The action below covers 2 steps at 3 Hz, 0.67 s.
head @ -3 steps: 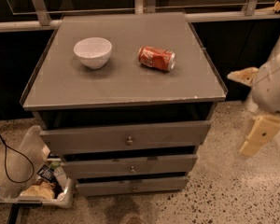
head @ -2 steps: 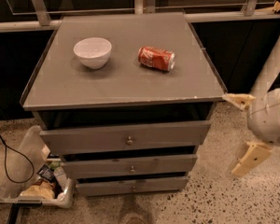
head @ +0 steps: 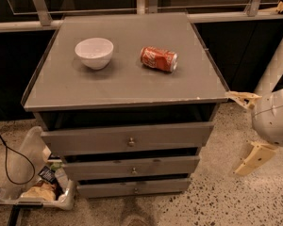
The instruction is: Open middle drawer
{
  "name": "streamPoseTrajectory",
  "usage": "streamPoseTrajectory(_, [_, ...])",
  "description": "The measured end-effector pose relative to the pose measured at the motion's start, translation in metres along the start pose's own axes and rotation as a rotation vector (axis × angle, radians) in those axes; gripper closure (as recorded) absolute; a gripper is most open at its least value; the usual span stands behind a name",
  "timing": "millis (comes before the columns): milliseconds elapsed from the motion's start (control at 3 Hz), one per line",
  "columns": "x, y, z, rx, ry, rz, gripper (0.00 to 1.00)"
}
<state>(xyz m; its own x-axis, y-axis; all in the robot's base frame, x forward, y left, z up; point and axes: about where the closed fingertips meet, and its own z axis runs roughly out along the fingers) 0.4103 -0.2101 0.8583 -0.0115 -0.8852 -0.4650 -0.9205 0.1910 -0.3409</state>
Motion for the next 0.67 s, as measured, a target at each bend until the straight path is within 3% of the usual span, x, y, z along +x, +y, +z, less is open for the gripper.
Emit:
streamPoseTrajectory(333, [-0.002,0.008,0.012,-0.026,-0.021,0.025,0.00])
streamPoseTrajectory(667, [-0.002,0.025,0.050,-0.079,-0.103,0.080,0.00])
